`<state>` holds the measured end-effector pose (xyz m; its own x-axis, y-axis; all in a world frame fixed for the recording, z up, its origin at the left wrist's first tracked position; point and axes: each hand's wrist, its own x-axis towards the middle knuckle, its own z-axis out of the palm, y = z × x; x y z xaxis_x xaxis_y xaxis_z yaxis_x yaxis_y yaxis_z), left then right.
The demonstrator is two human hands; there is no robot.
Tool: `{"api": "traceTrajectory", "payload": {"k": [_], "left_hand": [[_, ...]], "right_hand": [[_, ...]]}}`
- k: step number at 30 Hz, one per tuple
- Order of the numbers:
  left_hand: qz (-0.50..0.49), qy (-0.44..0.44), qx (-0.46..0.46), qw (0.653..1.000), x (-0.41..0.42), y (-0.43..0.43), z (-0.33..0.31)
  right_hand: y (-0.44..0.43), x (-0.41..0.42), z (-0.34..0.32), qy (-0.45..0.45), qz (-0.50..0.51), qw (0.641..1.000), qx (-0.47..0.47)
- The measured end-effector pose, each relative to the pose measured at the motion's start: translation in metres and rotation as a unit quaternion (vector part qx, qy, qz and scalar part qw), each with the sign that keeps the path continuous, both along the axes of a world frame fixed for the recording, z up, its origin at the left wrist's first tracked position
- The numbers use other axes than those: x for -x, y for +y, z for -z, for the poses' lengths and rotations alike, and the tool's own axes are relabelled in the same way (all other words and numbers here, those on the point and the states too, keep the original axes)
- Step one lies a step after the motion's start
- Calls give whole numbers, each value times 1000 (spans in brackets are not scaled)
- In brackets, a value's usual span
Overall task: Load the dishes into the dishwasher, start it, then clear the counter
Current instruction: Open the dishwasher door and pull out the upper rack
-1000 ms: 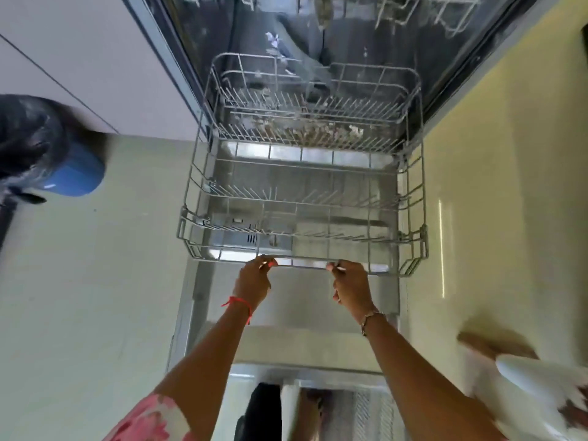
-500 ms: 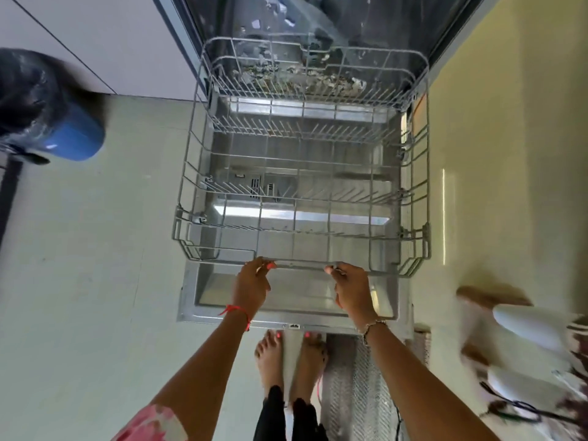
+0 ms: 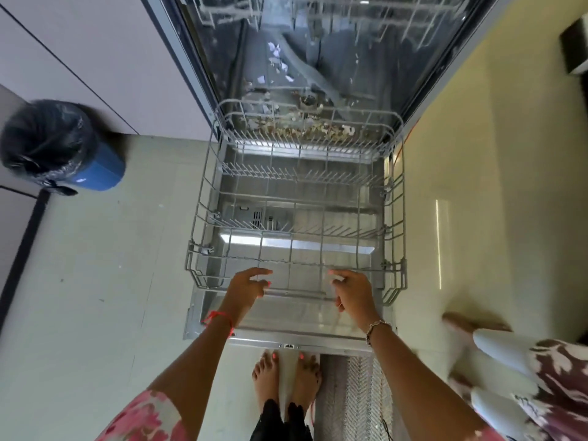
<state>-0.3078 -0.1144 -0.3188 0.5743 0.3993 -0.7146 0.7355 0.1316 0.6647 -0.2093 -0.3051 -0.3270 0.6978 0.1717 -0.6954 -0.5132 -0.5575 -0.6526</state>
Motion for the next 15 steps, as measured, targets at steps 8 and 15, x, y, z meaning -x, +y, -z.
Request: {"api": "traceTrajectory", "payload": {"k": [8, 15], "left_hand": [[-58, -137, 16, 989, -142, 56, -128], [-60, -271, 16, 961, -285, 117, -185]], "right_hand": [[65, -149, -143, -70, 57, 986, -138], [142, -273, -216, -118, 107, 956, -245]]}}
